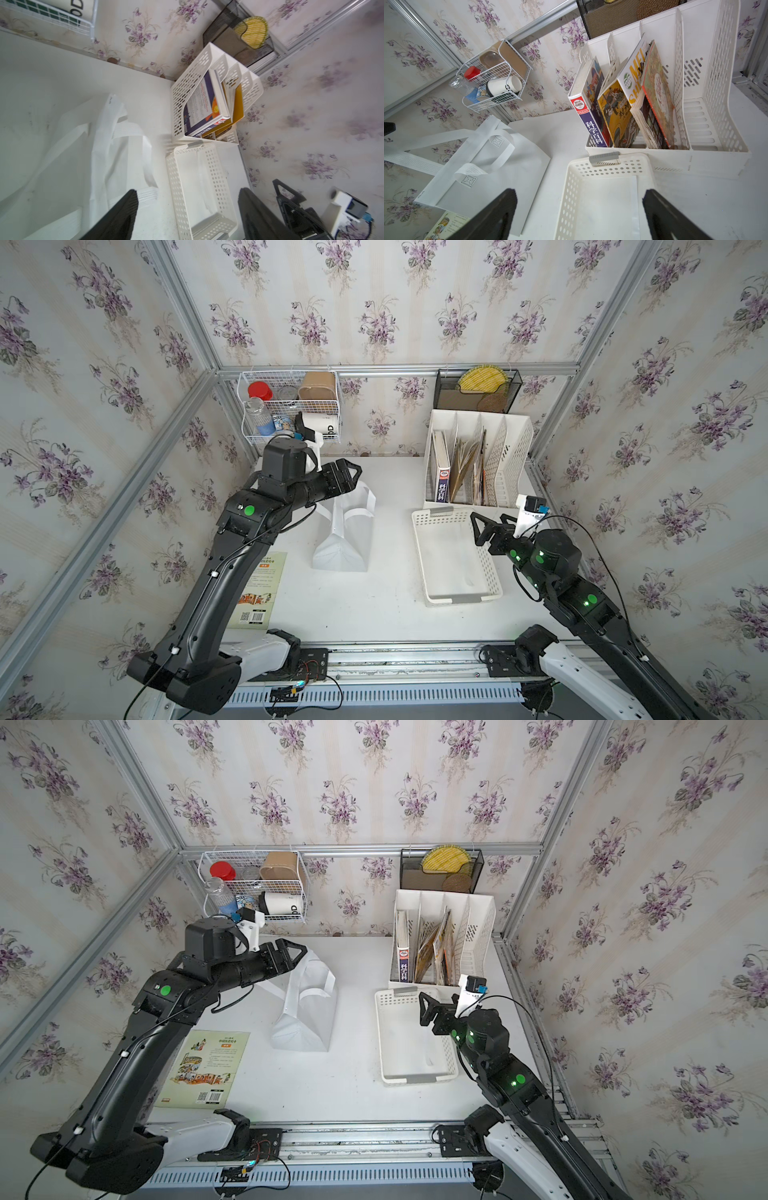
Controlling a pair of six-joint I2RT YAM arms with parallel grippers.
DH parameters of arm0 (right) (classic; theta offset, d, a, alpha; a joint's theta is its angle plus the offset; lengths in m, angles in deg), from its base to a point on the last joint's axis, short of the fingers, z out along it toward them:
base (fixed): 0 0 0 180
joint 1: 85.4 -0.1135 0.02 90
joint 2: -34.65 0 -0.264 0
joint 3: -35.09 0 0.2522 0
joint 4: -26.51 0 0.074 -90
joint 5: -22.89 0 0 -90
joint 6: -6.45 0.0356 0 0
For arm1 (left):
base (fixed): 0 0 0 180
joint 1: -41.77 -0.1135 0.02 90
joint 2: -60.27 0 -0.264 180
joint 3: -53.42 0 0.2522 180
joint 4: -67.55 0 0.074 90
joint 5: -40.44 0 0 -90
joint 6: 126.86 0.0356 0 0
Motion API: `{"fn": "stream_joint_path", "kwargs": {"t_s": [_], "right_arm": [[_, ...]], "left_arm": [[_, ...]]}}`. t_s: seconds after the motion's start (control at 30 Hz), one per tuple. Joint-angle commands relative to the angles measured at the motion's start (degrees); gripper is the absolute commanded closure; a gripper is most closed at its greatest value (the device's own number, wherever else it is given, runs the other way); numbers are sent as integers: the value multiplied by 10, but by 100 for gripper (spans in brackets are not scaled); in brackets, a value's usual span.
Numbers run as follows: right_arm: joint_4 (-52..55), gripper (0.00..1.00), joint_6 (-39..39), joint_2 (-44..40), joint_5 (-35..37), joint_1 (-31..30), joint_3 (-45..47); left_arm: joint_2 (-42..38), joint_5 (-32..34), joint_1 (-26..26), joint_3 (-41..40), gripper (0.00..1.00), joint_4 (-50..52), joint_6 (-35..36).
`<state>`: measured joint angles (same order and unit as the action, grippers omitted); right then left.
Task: Place the ice pack in the delivery bag
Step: Reset both arms
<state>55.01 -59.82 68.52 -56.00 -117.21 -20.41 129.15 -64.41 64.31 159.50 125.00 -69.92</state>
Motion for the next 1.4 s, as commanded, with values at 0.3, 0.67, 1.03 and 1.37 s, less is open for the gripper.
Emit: {"fn": "stream_joint_path", "kwargs": {"t_s": [0.3, 0.67, 1.03, 1.37], "right_arm": [[-130, 0, -87, -81, 173, 0, 55], [-276, 0, -167, 33, 233, 20, 137], [-441, 0, -118, 174, 194, 201, 228], [-683, 0, -203, 244, 129, 209, 370]], "left_arm": [[-316, 364, -2, -291, 14, -104, 41], [-412, 589, -3, -517, 1, -157, 5], [-351, 592, -60, -628, 0, -250, 51], [-205, 518, -120, -675, 0, -467, 200]]}}
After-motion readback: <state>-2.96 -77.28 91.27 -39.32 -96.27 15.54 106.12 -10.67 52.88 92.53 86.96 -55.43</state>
